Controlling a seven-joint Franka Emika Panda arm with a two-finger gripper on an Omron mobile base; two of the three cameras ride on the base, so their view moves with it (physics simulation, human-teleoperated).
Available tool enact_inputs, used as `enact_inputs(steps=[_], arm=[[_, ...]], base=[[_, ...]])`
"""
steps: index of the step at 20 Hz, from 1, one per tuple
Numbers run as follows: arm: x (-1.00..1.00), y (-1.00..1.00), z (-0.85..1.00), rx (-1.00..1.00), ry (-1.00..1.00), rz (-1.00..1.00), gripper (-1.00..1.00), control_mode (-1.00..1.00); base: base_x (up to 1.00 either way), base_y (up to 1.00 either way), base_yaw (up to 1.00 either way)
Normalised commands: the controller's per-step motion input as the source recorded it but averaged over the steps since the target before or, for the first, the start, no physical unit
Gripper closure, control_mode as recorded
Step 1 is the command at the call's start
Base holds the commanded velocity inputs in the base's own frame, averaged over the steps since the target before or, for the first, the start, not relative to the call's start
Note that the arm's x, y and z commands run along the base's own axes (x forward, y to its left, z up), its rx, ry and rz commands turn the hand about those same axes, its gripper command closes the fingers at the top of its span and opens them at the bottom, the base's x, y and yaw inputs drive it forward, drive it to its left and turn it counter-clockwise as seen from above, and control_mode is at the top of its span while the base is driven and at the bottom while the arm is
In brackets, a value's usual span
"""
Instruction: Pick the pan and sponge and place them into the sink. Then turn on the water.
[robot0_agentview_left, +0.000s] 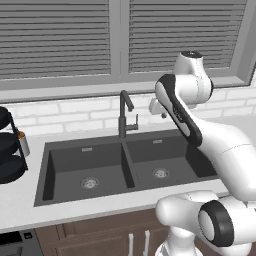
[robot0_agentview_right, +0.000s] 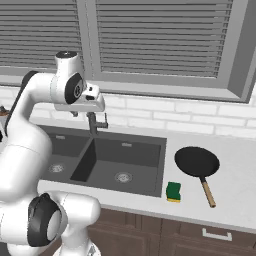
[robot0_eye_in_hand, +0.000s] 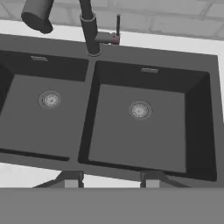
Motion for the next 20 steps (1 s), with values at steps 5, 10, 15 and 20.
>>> enact_inputs(steps=[5, 10, 15, 20], arm=[[0.17, -0.71, -0.14, -0.12, 0.01, -0.07, -1.0, -1.0], [0.0, -1.0, -0.63, -0.08, 0.0, -0.2, -1.0, -1.0], [0.0, -1.0, -0.51, -0.06, 0.01, -0.24, -1.0, -1.0], [0.02, -1.0, -0.27, -0.01, 0.04, -0.26, -1.0, -1.0]], base=[[0.0, 0.0, 0.0], [0.0, 0.0, 0.0], [0.0, 0.0, 0.0], [0.0, 0.0, 0.0]])
